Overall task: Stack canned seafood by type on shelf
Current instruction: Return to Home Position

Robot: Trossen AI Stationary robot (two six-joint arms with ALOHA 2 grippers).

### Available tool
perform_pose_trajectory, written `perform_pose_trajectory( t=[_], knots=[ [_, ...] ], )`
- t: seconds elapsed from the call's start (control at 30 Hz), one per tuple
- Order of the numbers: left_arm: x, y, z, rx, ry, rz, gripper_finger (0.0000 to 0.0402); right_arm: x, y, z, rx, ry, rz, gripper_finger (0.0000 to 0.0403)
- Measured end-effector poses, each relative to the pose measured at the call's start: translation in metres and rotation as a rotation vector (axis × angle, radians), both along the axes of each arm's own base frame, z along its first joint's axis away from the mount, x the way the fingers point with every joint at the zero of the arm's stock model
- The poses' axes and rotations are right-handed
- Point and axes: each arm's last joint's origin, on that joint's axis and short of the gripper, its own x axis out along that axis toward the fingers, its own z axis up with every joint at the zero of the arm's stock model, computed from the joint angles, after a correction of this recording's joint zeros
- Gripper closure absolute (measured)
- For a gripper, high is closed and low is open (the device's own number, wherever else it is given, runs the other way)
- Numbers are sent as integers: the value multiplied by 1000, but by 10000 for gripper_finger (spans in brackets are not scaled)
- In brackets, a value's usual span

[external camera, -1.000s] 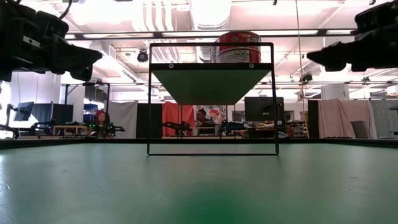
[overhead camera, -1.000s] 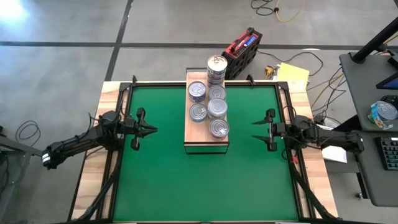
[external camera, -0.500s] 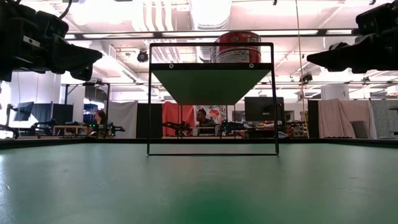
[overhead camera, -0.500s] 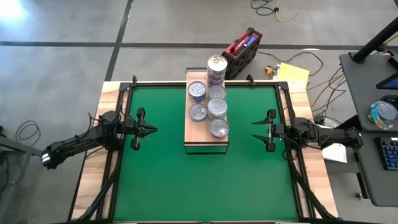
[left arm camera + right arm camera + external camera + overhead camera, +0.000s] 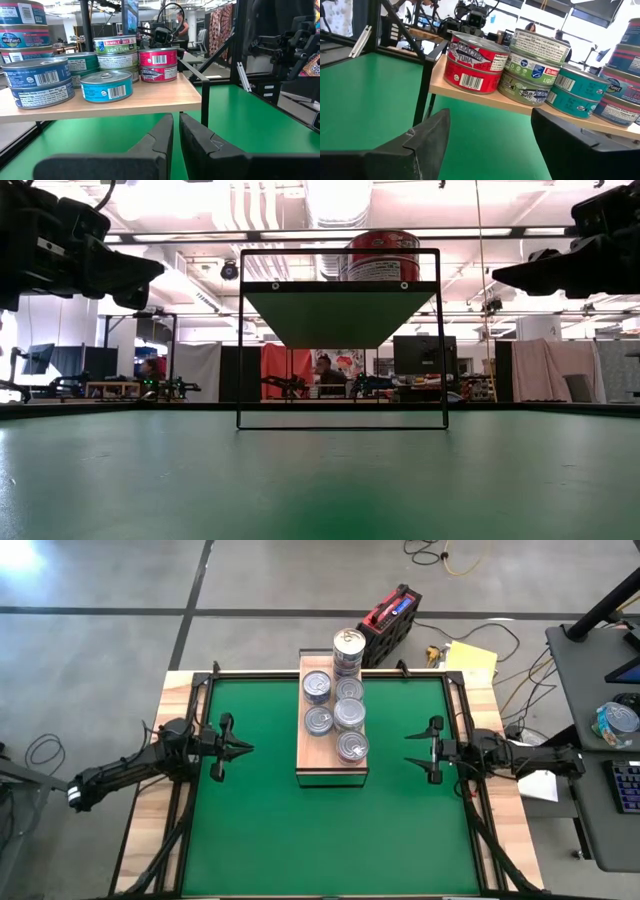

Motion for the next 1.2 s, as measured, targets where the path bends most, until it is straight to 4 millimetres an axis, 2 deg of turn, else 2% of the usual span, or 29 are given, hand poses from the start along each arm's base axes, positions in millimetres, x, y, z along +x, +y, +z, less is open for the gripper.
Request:
perform_pose_trajectory(
  t=[0.43, 1.0, 1.2],
  knots=[
    [0, 0, 0, 0, 0, 0, 385, 0, 0, 1, 0, -4, 0, 124],
    [0, 0, 0, 0, 0, 0, 385, 0, 0, 2, 0, -6, 0, 156],
    [0, 0, 0, 0, 0, 0, 385, 0, 0, 2, 0, -6, 0, 156]
  ],
)
